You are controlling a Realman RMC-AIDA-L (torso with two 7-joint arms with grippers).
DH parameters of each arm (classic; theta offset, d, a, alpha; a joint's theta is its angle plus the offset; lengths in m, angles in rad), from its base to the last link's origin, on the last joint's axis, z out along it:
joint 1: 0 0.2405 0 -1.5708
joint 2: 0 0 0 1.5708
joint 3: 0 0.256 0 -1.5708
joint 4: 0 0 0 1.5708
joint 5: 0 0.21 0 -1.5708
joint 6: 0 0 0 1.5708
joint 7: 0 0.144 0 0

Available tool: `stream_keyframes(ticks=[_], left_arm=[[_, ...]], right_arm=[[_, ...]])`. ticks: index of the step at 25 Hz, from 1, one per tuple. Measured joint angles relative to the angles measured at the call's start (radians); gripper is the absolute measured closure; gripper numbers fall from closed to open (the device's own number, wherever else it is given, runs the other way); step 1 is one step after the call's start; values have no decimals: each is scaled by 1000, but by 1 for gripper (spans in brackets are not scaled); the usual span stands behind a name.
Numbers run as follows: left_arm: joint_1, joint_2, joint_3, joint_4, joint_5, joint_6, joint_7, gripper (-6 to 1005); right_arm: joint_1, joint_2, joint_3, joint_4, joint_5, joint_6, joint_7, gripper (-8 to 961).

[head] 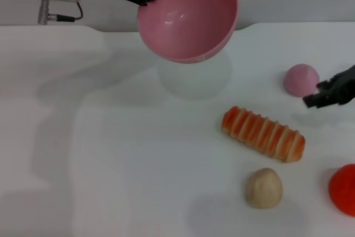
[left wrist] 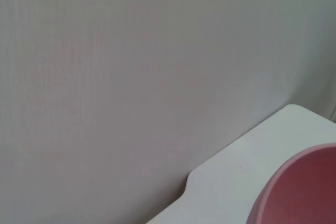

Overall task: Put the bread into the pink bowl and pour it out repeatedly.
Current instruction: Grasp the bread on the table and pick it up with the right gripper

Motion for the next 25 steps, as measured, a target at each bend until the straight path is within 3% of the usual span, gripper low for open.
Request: stream_keyframes(ticks=[3,6,12,25], left_arm=[[0,0,0,1,0,2,0,939],[0,-1,2,1,-1,4,3,938],[4,-8,8,-3,-6,3,14,936],[19,-9,14,0,-41,0,9,932]], right_arm=[[27,54,-9,0,-89,4,-52,440],[35,80,-32,19,-100,22,-117,440],[46,80,-67,105,-26,82,-164,440],[0,84,-184,153,-20,182,-163,441]])
